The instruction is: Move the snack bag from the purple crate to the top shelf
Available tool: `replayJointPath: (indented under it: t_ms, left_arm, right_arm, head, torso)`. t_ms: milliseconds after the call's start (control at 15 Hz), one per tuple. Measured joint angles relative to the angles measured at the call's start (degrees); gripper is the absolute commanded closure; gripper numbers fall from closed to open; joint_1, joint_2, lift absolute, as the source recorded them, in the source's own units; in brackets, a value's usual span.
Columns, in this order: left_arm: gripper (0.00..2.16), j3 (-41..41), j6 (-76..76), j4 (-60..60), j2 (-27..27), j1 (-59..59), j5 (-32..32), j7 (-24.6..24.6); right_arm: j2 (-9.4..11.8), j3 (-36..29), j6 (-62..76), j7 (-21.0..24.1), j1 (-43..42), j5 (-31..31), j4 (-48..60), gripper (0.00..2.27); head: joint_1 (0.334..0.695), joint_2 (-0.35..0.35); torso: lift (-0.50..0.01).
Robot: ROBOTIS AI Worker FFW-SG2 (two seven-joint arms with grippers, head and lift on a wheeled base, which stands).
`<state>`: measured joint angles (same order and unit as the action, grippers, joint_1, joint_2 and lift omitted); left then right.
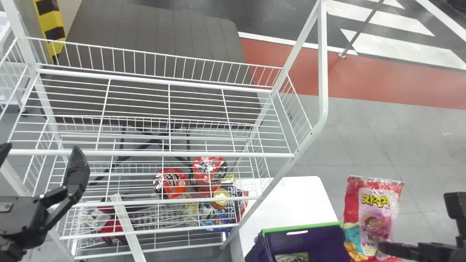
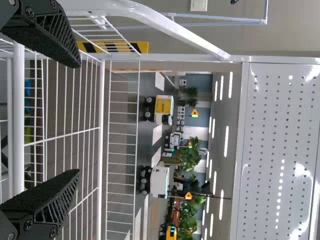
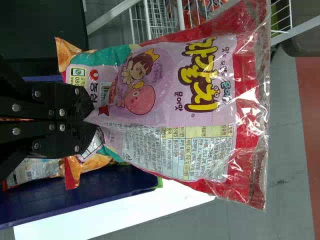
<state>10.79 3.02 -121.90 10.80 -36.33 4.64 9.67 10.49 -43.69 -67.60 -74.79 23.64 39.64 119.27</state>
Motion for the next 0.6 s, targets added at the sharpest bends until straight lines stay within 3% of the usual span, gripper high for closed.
replayJointPath:
  t_ms: [600]
  left_arm:
    - [0.06,0.09,-0.06,-0.09,-0.08,0.02,-0.07,0.00]
  right_arm:
    - [-0.47,-0.49,0.84,-0.09,0.21,0.00,0.41,1.92]
  head:
    - [0.695,-0.350]
  torso:
    - [0.010]
